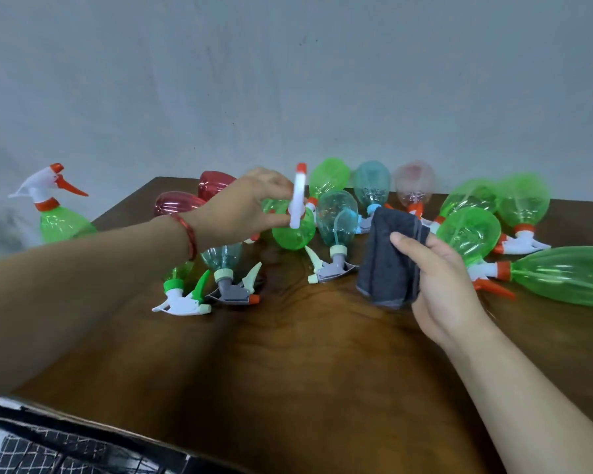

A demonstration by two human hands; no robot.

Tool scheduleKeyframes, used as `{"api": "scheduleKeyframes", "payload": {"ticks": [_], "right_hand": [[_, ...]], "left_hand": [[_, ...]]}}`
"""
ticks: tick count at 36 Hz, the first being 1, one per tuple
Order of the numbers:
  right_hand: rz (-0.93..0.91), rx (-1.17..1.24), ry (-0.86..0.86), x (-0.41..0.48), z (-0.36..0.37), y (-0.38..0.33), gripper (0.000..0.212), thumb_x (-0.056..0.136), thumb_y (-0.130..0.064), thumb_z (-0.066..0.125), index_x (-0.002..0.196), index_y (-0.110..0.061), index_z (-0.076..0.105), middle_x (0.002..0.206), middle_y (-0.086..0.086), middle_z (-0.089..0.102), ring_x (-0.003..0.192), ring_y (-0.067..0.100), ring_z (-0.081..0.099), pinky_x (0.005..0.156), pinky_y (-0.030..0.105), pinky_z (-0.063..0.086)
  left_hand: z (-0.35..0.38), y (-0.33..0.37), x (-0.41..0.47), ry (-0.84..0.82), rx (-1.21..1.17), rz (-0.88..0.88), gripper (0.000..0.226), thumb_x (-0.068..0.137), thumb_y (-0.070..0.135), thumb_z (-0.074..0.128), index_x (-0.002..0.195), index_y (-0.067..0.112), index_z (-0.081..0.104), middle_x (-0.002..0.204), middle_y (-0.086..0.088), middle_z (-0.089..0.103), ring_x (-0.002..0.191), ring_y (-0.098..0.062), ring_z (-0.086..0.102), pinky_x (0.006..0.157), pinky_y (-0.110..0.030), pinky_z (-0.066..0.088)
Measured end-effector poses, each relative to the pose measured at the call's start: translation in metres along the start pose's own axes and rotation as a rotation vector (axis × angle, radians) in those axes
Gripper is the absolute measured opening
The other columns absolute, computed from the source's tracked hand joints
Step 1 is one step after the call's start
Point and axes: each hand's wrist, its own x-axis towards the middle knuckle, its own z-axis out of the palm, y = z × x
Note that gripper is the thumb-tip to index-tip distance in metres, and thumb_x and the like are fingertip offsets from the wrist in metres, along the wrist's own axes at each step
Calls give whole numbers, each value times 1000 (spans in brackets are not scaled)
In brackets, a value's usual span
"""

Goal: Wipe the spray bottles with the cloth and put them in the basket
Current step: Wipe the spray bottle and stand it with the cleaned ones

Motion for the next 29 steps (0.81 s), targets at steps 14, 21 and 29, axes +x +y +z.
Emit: {"api": "scheduleKeyframes", "payload": {"ticks": [14,21,29], "right_hand": [[37,-27,-21,3,-4,9,28,103,-12,61,129,-12,72,124,22,74,115,48,70,91,73,56],[10,-81,7,1,-2,8,26,103,-11,62,127,-13,72,115,15,78,106,37,76,86,57,63],[-49,-184,37,1,1,5,15,103,-8,62,115,-10,73,99,16,79,81,28,80,62,39,65]], "left_hand": [[60,38,-22,180,-423,-715,83,76,66,85,147,35,55,141,15,60,134,-9,56,116,-42,47],[77,54,-34,289,-281,-763,92,76,49,92,149,25,41,137,4,58,133,-17,56,109,-40,50],[74,66,-13,348,-494,-749,75,74,42,89,130,38,39,123,6,57,108,-10,64,85,-23,54]]}}
